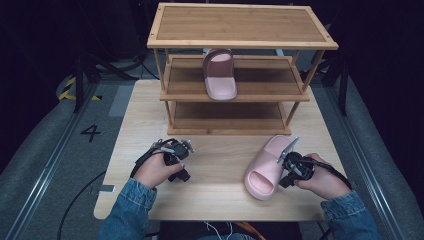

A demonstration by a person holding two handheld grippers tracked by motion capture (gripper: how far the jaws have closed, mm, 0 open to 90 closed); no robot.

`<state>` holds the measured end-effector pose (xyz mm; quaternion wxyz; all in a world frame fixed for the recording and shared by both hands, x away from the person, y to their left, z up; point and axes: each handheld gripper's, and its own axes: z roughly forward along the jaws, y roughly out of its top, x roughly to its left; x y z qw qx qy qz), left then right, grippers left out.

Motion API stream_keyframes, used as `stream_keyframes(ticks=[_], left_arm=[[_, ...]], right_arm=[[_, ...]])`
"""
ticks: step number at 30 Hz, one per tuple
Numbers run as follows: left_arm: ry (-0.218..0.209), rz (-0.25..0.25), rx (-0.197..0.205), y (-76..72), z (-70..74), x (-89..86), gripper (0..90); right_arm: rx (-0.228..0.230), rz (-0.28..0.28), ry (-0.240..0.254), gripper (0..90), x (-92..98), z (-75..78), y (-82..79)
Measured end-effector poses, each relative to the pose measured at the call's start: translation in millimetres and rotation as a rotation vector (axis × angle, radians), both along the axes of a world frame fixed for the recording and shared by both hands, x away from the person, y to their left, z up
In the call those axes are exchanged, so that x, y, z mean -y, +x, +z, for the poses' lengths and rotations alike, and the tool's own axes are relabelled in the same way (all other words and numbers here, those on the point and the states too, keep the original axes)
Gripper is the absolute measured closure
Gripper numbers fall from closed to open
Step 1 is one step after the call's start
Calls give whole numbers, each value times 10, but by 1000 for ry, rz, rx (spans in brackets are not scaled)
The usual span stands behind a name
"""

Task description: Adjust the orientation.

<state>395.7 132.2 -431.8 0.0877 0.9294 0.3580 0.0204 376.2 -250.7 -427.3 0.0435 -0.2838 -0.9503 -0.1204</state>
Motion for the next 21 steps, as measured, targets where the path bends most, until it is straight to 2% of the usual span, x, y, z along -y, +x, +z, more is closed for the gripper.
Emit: stream_keyframes(ticks=[3,9,14,17,18,19,20,21], left_arm=[[-9,9,21,-23,-7,-42,212],[-15,42,14,-87,-10,-132,213],[-16,61,17,-136,-24,-200,213],[-20,72,29,-154,-21,-226,213],[-22,79,30,-161,-23,-234,214],[-25,82,30,-164,-25,-238,215],[-24,82,31,-166,-26,-244,216],[-23,83,33,-168,-23,-245,216]], right_arm=[[10,10,9,855,-65,-6,35],[53,13,40,834,-196,-14,112],[86,11,42,813,-293,-24,168],[121,-8,51,795,-340,-25,203],[133,-13,57,768,-350,-24,215],[162,-26,72,732,-364,-27,235],[187,-39,70,714,-374,-32,240],[208,-39,41,695,-376,-44,256]])
